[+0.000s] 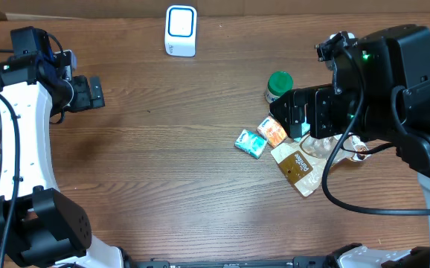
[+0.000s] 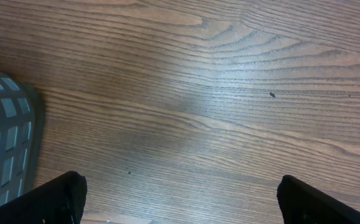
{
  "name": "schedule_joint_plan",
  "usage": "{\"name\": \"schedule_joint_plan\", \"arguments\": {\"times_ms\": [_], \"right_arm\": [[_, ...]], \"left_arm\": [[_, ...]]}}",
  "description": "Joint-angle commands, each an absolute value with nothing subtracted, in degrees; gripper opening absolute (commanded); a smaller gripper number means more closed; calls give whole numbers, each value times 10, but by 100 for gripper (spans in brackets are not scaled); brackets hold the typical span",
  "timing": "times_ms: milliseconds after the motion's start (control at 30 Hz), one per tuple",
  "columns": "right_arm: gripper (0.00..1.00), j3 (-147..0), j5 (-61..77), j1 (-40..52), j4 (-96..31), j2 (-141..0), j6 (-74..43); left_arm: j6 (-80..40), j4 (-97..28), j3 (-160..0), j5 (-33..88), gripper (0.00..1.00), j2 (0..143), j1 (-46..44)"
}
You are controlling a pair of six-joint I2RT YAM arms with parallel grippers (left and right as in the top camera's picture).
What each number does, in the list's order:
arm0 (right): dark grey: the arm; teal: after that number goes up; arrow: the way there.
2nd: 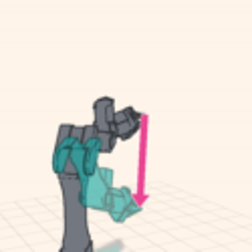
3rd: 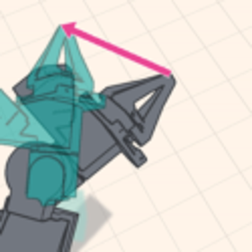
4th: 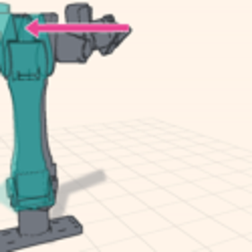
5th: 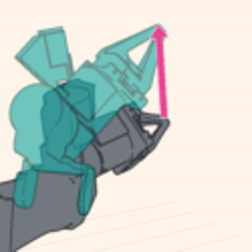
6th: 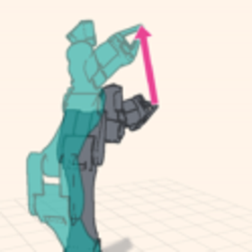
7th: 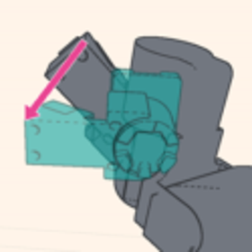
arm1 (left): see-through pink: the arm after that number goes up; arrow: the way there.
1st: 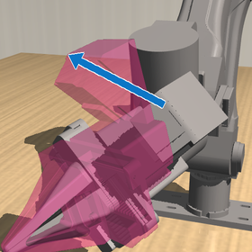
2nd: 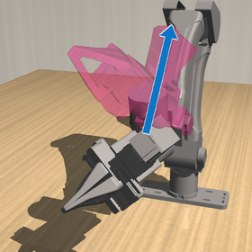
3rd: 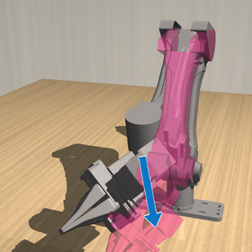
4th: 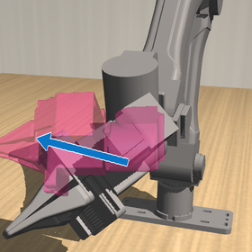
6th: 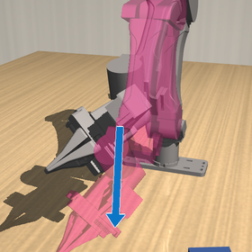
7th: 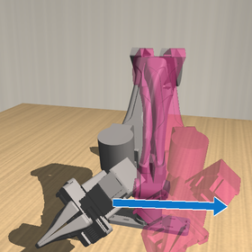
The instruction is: Scan the item barcode
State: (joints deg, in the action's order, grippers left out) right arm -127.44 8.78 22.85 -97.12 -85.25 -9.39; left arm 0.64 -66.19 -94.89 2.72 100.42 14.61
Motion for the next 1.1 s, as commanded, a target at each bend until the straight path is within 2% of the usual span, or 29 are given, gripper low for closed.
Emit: {"name": "schedule_joint_plan", "arguments": {"times_ms": [0,233,400,633,1067], "right_arm": [[100,-1270,79,227,-970,-846,-81],[100,-1159,35,217,-962,-769,-71],[100,-1005,8,140,-875,-664,-72],[100,-775,-19,77,-632,-487,-72],[100,-325,-19,76,-171,-209,-72]], "left_arm": [[19,-661,-958,28,100,1004,141],[19,-661,-958,28,100,1004,141],[19,-661,-958,28,100,1004,141],[19,-661,-958,28,100,1004,141],[19,-661,-958,28,100,1004,141]]}}
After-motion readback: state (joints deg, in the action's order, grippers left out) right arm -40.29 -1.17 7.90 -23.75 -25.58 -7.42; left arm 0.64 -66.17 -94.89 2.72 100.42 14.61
